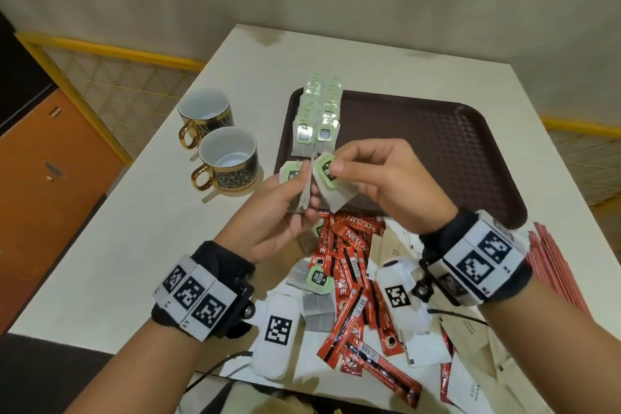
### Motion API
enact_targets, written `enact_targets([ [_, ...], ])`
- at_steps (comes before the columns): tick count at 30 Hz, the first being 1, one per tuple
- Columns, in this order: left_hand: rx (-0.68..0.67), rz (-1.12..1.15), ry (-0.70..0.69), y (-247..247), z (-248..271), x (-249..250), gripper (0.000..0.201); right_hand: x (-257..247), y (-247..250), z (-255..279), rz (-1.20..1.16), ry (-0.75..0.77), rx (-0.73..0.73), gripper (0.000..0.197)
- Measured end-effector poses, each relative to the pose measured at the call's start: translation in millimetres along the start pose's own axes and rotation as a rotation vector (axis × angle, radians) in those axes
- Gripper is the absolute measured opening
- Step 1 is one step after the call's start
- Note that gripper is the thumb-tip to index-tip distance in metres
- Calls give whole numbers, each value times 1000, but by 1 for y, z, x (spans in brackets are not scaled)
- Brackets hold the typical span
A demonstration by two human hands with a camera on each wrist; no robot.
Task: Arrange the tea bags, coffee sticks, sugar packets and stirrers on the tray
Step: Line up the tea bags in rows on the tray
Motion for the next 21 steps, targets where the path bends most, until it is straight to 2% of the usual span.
enact_targets([
  [2, -19, 3, -12, -8, 1, 0, 17, 2, -5, 3, -8, 0, 32, 3],
  [6, 15, -176, -114, -10, 1, 5, 18, 7, 0, 4, 27, 12, 147, 17],
  [8, 55, -287, -183, -7, 2, 9, 25, 12, 1, 4, -6, -14, 164, 26],
  [10, 123, -381, -259, -2, 2, 14, 23, 18, -2, 4, -26, -49, 150, 32],
  [12, 185, -433, -328, 3, 6, 20, 19, 23, -3, 5, -4, -75, 139, 31],
  [16, 194, -503, -366, 8, 12, 24, 37, 26, 4, 4, 78, -77, 181, 24],
  [21, 168, -573, -405, 10, 12, 24, 18, 23, 8, -1, 180, -109, 154, 16],
])
Point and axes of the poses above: each hand's wrist, its own z-axis away from the middle knuckle, its own y-axis out of the back of the hand, x = y × z, the point moved 9 cm from there along -z, towards the middle knuckle, and after that the axes turned 4 degrees about x, right-handed, at the moved point
